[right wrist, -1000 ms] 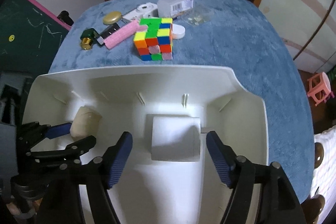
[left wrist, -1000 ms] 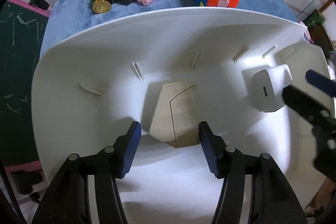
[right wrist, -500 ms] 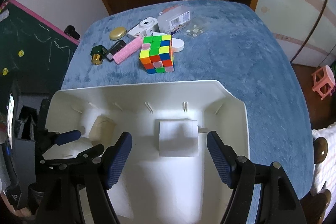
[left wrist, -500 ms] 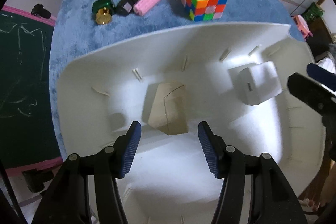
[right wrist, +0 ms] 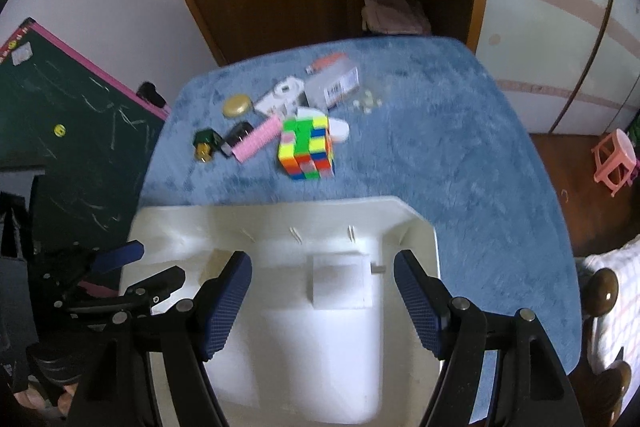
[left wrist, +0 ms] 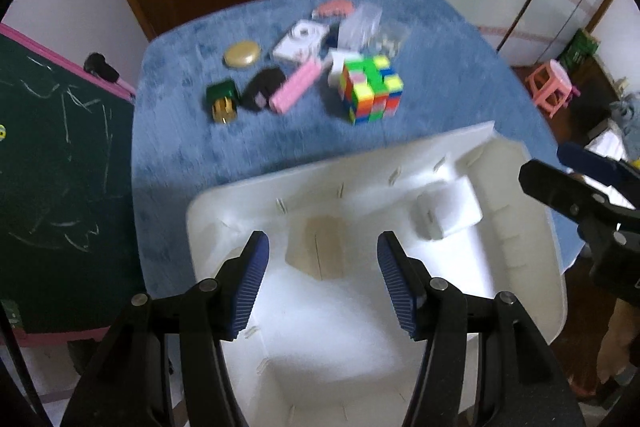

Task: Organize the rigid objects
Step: 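Lift both open grippers out of the tray toward the remaining objects, then grasp the green perfume bottle with the left gripper while the right grasps the Rubik's cube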

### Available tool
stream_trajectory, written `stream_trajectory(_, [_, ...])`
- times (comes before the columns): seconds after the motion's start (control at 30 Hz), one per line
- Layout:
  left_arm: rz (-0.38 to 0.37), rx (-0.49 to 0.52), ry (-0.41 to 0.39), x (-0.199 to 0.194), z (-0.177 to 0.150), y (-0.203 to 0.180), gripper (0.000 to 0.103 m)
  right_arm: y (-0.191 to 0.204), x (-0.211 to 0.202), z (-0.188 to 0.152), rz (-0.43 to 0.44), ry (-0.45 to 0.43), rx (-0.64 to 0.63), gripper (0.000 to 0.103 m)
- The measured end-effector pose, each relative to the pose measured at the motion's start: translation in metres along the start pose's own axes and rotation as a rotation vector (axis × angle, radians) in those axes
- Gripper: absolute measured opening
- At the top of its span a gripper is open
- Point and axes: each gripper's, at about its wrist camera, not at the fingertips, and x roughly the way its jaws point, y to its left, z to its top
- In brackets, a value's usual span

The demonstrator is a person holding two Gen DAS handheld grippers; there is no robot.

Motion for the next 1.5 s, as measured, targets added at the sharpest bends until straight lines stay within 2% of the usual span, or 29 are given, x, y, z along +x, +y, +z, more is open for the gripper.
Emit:
stream_trajectory(0.13, [-0.011,-0.026,-0.06,-0.023,0.018,0.008,0.061,0.003,-0.02,0.013,0.019,-0.038,-0.008,0.074])
stream_trajectory(0.37, [-0.064,-0.127,-0.155,-0.064,0.055,0.036,0.061,0.011,-0.053,0.049,0.023,-0.103,-0.056,0.075])
stream_trajectory(0.5, [-0.049,-0.128,-0.237,-0.084,0.073,0.044,0.061,0.015,-0.068,0.068,0.029,-0.151,-0.079,0.075])
stream_trajectory(0.67, [-0.103,-0.102,-0.31,-0.098,0.087,0.046,0.061,0.02,-0.079,0.092,0.039,-0.212,-0.096,0.075])
stream_trajectory(0.8, [-0.149,-0.089,-0.303,-0.102,0.1,0.046,0.061,0.028,-0.085,0.108,0.017,-0.259,-0.133,0.075])
stream_trajectory(0.87, [-0.166,-0.112,-0.303,-0.102,0.108,0.05,0.066,0.028,-0.085,0.116,0.017,-0.267,-0.136,0.075])
stream_trajectory(0.93, [-0.149,-0.155,-0.312,-0.102,0.116,0.056,0.073,0.028,-0.083,0.126,0.024,-0.268,-0.13,0.075])
stream_trajectory(1.07, [-0.09,-0.206,-0.328,-0.096,0.135,0.07,0.074,0.029,-0.073,0.14,0.02,-0.268,-0.123,0.075])
stream_trajectory(1.23, [-0.009,-0.241,-0.289,-0.063,0.152,0.09,0.074,0.03,-0.043,0.154,0.014,-0.217,-0.113,0.075])
stream_trajectory(1.37, [0.026,-0.27,-0.176,-0.01,0.161,0.107,0.074,0.028,-0.006,0.16,0.008,-0.148,-0.092,0.075])
stream_trajectory(1.5, [0.06,-0.285,-0.037,0.049,0.161,0.119,0.074,0.022,0.041,0.16,0.002,-0.043,-0.058,0.075])
